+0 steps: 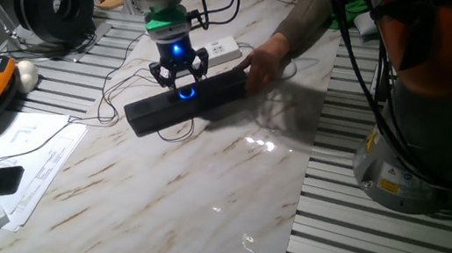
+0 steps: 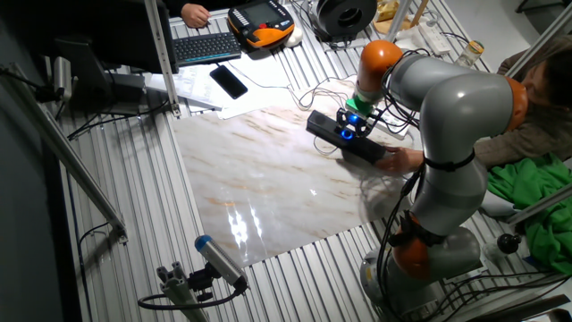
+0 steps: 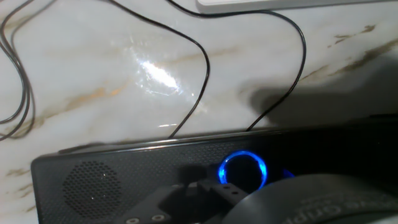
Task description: Turn the knob to decrease the volume of the speaker
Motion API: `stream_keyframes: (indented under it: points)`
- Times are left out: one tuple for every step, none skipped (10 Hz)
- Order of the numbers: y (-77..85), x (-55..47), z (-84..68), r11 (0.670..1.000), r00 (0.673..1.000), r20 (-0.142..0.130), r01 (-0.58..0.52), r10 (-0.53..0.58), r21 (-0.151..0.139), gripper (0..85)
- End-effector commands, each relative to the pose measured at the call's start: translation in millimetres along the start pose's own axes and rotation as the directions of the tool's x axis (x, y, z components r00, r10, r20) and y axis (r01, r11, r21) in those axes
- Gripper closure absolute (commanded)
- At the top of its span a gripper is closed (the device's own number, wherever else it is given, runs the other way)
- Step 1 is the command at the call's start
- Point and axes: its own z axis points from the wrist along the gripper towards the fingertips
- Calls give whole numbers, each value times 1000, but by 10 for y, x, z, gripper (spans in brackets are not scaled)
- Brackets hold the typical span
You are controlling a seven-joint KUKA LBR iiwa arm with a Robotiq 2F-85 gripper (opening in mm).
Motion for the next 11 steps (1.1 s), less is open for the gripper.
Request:
stream_keyframes:
  points:
    - [-1, 1, -1, 1000, 1000, 2, 3, -3, 0, 510]
    - [-2, 0, -1, 1000, 1000, 4, 3, -3, -3, 510]
    - [-2, 1, -1, 1000, 1000, 5, 3, -3, -5, 510]
    - [-3, -2, 0, 1000, 1000, 5, 4, -4, -5, 510]
    - [-4, -5, 1, 1000, 1000, 5, 6, -6, -5, 510]
    - [-4, -6, 2, 1000, 1000, 6, 7, -7, -6, 510]
    - [-3, -8, 3, 1000, 1000, 8, 13, -13, -9, 510]
    - [-2, -10, 5, 1000, 1000, 10, 23, -23, -13, 510]
    - [-2, -10, 4, 999, 999, 9, 43, -43, -18, 680]
    - [-3, -12, 5, 998, 999, 4, 52, -52, -22, 680]
    - [-4, -15, 7, 998, 998, 2, 63, -63, -22, 680]
